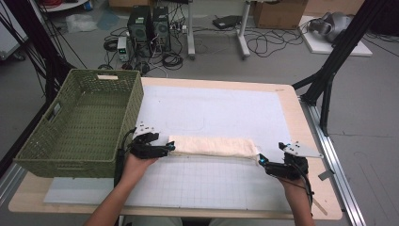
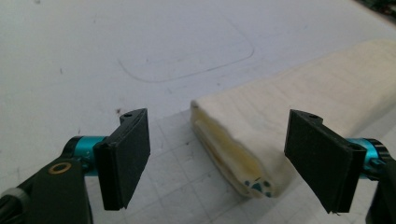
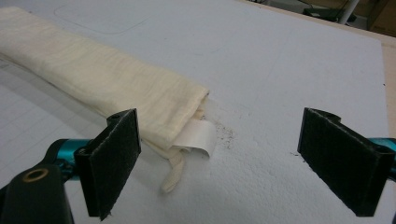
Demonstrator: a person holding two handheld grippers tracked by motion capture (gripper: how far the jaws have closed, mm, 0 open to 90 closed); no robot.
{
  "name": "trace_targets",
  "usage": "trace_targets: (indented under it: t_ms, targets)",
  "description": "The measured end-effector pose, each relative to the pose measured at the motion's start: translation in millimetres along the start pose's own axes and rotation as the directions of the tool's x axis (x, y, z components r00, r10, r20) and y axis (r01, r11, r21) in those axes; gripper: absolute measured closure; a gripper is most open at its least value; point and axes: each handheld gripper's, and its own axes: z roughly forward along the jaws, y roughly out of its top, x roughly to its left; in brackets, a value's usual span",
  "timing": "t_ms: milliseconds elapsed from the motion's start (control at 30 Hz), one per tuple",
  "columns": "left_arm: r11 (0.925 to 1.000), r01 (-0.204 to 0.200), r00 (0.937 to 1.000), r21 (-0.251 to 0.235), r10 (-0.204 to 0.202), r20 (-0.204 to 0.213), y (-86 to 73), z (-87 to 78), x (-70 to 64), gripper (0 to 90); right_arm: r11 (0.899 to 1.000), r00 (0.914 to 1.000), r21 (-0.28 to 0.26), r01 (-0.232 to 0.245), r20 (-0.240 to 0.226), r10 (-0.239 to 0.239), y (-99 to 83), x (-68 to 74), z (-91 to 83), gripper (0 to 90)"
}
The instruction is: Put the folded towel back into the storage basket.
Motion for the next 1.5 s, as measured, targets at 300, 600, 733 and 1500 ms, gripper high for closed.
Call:
trace_targets:
  t_ms: [300,600,733,1500]
  targets:
    - [0.9976,-0.043,0.9988,0.053,0.042,0.026,-3.3,8.8,-6.4,29.9,1.0,0.9999,0.008,-0.006,-0.01,0.006,-0.1,2.0,2.1,12.6]
    - [0.986,-0.137,0.9905,0.095,0.138,-0.004,-7.2,16.6,-18.0,36.5,1.0,0.9998,0.01,0.003,-0.018,-0.003,0.4,3.4,3.5,12.6]
    - [0.9827,-0.165,0.9862,0.085,0.163,0.027,-8.6,15.0,-20.7,53.9,1.0,0.9998,0.015,0.001,-0.019,-0.001,0.3,4.2,3.8,12.6]
    - [0.9828,-0.17,0.9841,0.073,0.165,0.065,-10.4,13.3,-23.6,80.2,0.987,0.9941,0.144,-0.078,-0.064,0.088,1.2,11.6,48.4,41.2]
